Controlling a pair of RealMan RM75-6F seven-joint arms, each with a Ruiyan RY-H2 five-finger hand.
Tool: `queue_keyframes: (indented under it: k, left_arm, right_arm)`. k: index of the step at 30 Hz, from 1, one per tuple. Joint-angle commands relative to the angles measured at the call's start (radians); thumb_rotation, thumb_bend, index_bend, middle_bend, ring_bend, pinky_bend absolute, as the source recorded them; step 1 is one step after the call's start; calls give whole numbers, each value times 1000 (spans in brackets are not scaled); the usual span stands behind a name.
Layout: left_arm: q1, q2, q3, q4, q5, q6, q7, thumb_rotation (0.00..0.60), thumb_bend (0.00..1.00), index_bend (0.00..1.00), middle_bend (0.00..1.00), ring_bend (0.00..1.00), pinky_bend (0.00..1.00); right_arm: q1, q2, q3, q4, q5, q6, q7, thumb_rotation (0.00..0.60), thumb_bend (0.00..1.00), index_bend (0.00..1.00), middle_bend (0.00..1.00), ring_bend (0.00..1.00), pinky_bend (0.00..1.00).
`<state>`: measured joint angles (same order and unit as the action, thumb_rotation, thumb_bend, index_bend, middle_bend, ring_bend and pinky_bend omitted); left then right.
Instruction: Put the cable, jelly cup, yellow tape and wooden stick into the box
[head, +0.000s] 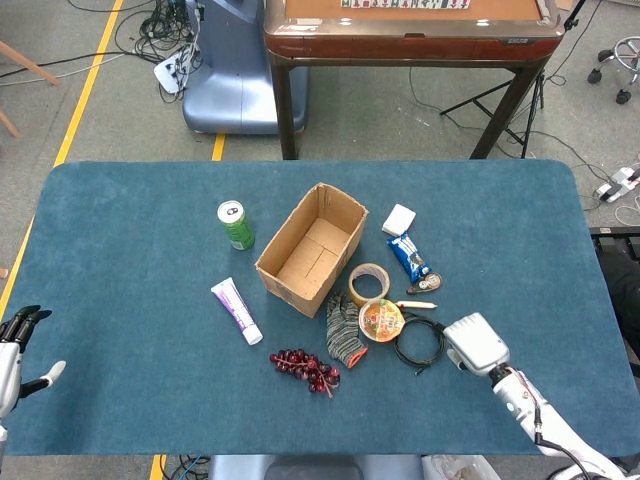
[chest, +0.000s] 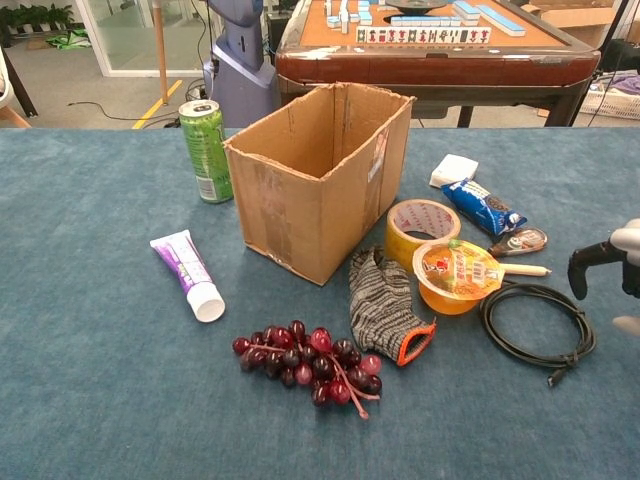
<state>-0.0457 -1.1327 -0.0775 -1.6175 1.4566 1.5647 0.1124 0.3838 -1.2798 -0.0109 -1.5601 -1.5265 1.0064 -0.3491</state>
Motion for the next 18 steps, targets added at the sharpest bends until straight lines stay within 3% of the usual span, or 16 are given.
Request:
queue_keyframes:
  k: [1,18]
  left_arm:
    - [0,2,-2,-1,-5,-4,-1,600,131,240,203,296,496]
    - [2,9,-10,-5,-21,-7,-10,600,131,240,230,296,496]
  right_arm:
    - [6,-5,-5,4,5,-8,-10,600,211,440,1000,1000,1000]
    - [29,-35,-30,25,42,-45,-48,600,214,471,1000,1000,1000]
